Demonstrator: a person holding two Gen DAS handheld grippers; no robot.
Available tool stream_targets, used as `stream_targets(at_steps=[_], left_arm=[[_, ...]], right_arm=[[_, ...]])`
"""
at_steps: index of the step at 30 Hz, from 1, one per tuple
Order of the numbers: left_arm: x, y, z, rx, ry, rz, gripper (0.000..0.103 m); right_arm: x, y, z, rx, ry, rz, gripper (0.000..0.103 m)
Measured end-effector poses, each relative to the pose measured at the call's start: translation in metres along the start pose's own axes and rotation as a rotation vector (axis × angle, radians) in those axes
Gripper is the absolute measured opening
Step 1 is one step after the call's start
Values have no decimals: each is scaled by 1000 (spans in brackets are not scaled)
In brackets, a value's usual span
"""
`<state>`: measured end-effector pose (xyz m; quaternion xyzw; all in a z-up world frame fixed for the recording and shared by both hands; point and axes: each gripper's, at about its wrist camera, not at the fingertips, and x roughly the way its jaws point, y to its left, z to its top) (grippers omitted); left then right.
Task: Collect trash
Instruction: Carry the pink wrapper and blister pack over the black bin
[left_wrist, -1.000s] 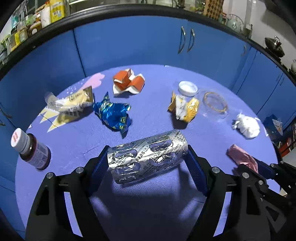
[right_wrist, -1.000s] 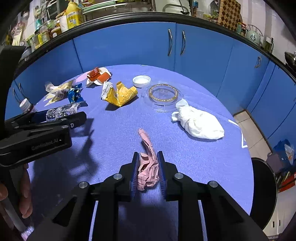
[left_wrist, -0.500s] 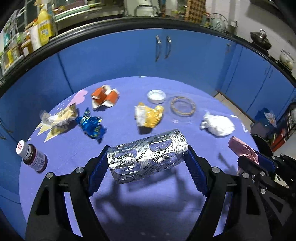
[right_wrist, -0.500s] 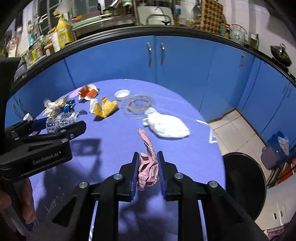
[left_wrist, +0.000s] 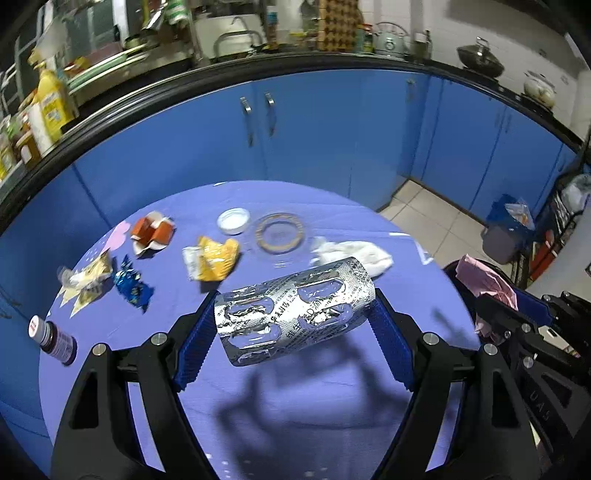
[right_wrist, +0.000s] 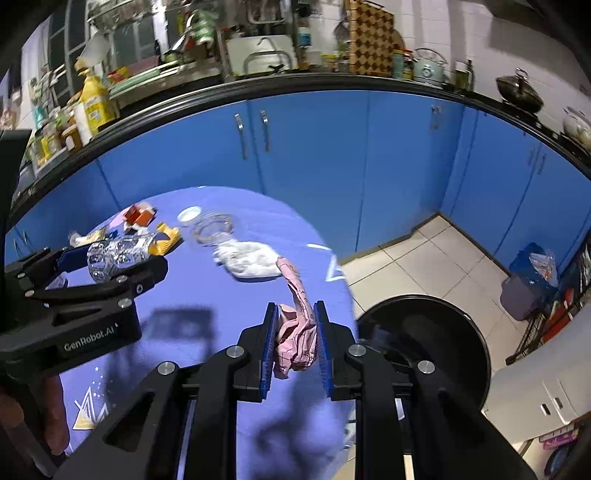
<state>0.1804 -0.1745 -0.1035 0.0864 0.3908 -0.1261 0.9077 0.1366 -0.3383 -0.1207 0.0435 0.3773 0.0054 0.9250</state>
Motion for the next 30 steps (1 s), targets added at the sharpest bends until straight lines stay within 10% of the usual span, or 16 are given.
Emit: stream_targets(at_steps=[30], left_arm=[[-8,-136,36,183,-62,-93,79]], right_arm=[[-26,-104,-14,124,-63,-122,20]])
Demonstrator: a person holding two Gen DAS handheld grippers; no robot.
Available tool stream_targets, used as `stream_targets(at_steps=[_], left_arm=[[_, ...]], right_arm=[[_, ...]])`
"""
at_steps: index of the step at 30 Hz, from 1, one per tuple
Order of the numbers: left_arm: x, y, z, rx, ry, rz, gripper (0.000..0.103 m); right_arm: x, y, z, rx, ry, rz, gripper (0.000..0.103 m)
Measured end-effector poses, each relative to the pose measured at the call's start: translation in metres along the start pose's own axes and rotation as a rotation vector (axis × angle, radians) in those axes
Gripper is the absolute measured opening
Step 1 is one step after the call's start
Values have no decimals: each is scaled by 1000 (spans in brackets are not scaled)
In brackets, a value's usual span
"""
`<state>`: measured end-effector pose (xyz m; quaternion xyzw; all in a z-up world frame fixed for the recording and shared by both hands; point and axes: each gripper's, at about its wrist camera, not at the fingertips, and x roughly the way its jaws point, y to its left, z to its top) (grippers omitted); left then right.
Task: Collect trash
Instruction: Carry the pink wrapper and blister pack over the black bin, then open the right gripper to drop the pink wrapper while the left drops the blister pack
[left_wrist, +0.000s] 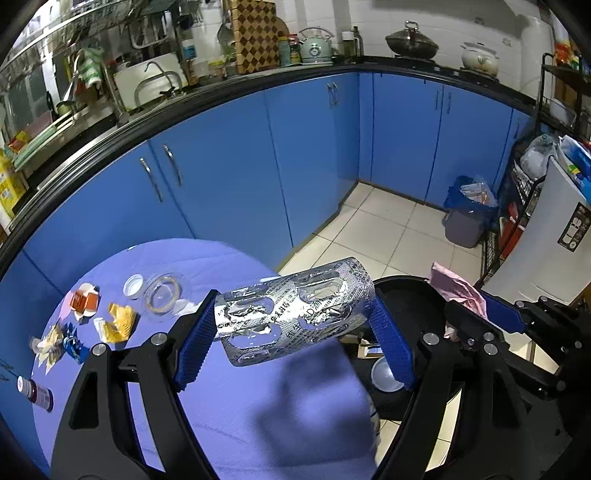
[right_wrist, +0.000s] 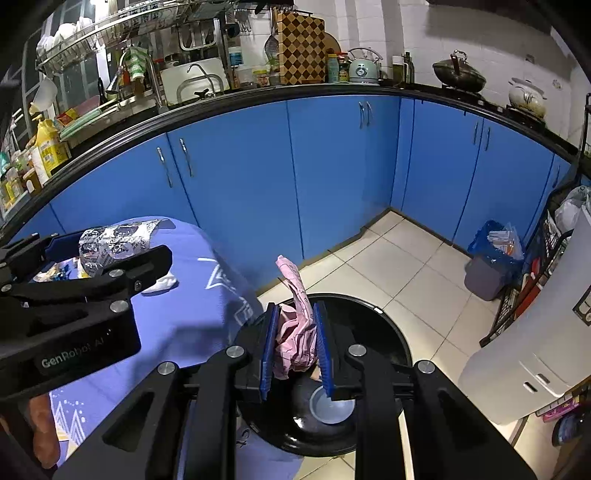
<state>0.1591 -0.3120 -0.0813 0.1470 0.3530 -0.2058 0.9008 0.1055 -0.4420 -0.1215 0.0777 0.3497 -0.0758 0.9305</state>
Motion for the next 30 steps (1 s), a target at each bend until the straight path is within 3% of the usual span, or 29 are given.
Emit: stream_targets(at_steps=[8,10,12,13,17,25,30], left_arm=[[12,-13,7,16,9,2,79],[16,-14,9,11,16,-2,79],[18,-15,11,8,19,-6,79],[19,-16,12,8,20,-9,79],[21,-24,16,17,19,-24,79],[20,-41,21,38,11,-59,82],[19,-51,26,52,-4,-66,82]], right_arm=[[12,-20,7,25,-17,1,23],[17,-24,6,36,-1,-17,39],[16,-29,4,47,-21,-39,83],[13,-31,2,48,-44,-51,86],[15,-45,-3,81,-32,-116,88],[10,-76,-7,202,-36,-139,88],[8,-80,-9,198,-36,-147,88]])
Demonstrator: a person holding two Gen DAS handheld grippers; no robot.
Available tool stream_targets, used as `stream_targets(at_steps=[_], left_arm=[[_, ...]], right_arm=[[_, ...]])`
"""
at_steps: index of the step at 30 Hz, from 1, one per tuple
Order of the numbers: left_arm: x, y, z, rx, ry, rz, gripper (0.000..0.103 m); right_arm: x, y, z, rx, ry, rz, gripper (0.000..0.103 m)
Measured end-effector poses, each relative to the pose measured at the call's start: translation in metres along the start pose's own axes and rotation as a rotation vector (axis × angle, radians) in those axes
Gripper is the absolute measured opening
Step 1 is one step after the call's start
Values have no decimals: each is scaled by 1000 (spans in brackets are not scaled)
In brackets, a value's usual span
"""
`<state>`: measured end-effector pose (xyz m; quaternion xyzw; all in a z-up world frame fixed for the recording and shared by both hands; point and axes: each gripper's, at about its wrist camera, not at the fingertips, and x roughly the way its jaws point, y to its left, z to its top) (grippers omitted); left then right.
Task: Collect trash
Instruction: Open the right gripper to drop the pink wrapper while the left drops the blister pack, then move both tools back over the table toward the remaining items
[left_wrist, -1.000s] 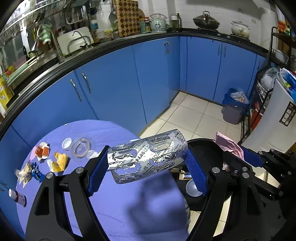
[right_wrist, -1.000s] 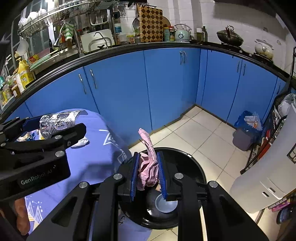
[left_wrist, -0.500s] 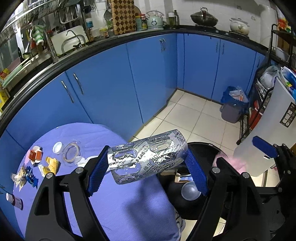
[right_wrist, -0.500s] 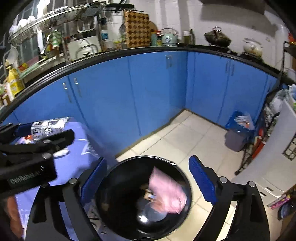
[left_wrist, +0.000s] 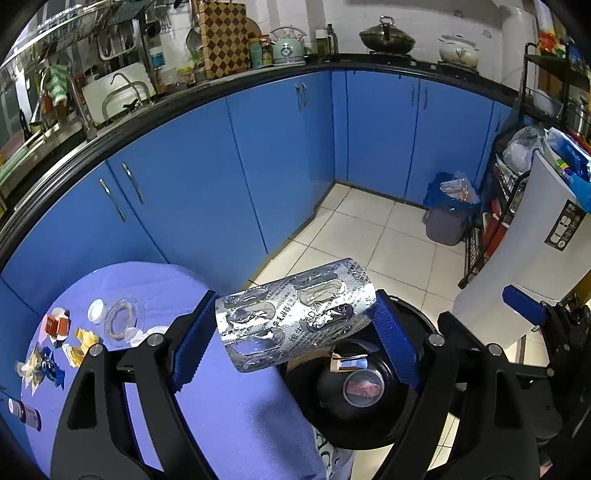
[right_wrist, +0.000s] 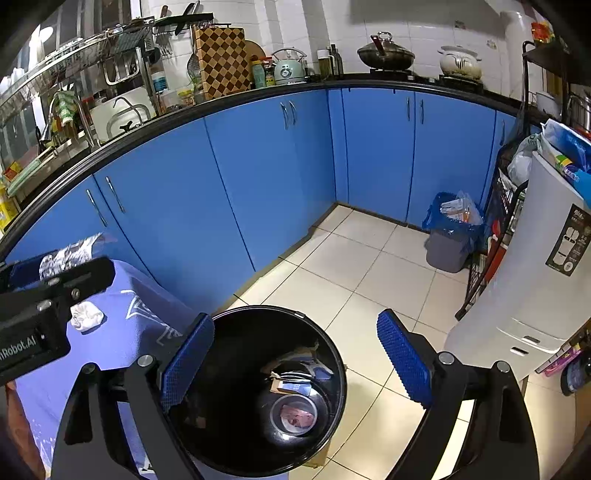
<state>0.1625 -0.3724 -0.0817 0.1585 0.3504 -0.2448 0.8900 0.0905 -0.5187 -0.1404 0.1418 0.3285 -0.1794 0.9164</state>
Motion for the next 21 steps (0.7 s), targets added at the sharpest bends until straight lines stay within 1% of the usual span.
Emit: stream_targets(at_steps=[3,7,8,11,15,21], left_arm=[[-1,-7,3,11,-10,-7,85],[-7,-10,5,10,-52,12,97],[-9,-10,5,10,-59,12,99],[-10,-7,6,4,-63,6,99],[-9,1,5,-17,-49,-4,99],[-19,21,-2,-39,-52,20,99]], right_arm=[[0,0,-1,-5,0,-7,88],[0,-4,-1,-1,2,-9,88],[0,-4,-2,0,2,-8,88],[0,-3,-1,-3,4,-5,88],[-4,8,0,-22,-2,8,88],[-14,35,3,-76,-19,36,88]])
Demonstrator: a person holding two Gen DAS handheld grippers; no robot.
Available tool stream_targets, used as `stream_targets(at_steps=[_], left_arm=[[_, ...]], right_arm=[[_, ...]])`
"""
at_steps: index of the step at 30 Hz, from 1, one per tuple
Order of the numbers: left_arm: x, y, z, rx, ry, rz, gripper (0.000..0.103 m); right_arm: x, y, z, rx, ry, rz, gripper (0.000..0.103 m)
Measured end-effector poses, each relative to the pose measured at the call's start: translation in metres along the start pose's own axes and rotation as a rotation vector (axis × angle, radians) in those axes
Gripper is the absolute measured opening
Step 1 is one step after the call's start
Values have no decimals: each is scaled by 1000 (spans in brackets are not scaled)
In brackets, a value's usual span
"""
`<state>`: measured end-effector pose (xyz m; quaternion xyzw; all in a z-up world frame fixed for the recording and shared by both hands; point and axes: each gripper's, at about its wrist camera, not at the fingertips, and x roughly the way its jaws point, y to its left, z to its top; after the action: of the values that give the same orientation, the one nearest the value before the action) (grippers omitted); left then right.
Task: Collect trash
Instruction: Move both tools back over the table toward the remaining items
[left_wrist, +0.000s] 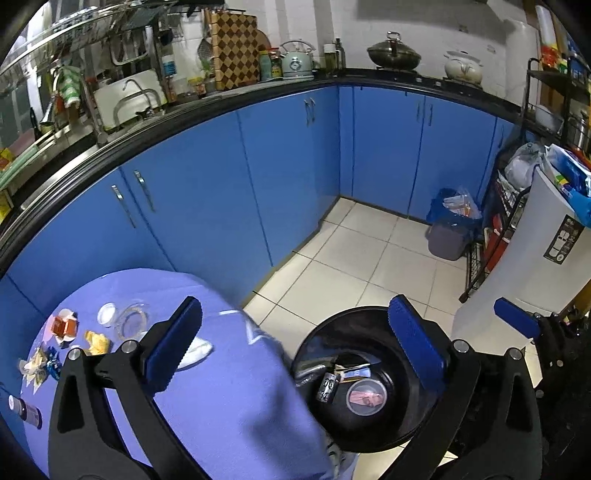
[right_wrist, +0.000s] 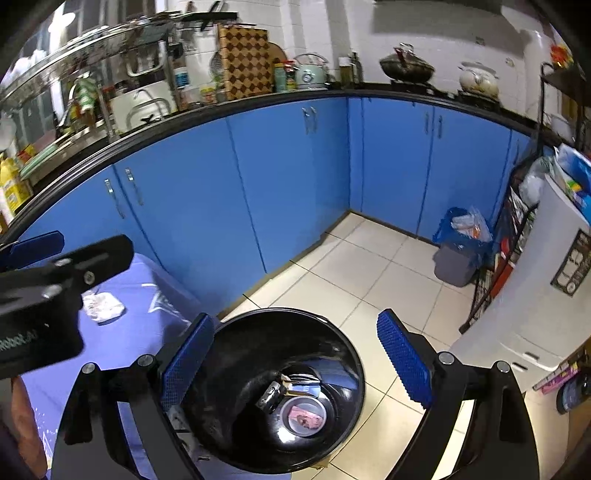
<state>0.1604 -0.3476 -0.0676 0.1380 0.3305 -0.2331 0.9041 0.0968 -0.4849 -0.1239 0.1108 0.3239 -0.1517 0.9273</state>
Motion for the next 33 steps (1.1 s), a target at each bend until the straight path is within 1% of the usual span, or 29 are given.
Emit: stream_targets(at_steps=[7,16,23,28,31,33], left_arm=[[-18,46,-13,-63,-7,50,99],[-42,120,-44,-170,5,126,99],[-64,182,-78,-257,12,214,99],[-76,233,-106,-348,36,283,99],[-81,255,-123,-380,53,312,99],[-84,269,-136,-390,63,344,99]], right_arm=[[-12,41,5,-79,-22,40,88],[-26,109,3,-197,-37,109,88],[-35,173,-2,-294,-41,178,88],[-42,218,-9,-362,-43,222,88],[-42,241,-13,-390,-36,239,88],[-42,253,-15,-402,-31,248,88]])
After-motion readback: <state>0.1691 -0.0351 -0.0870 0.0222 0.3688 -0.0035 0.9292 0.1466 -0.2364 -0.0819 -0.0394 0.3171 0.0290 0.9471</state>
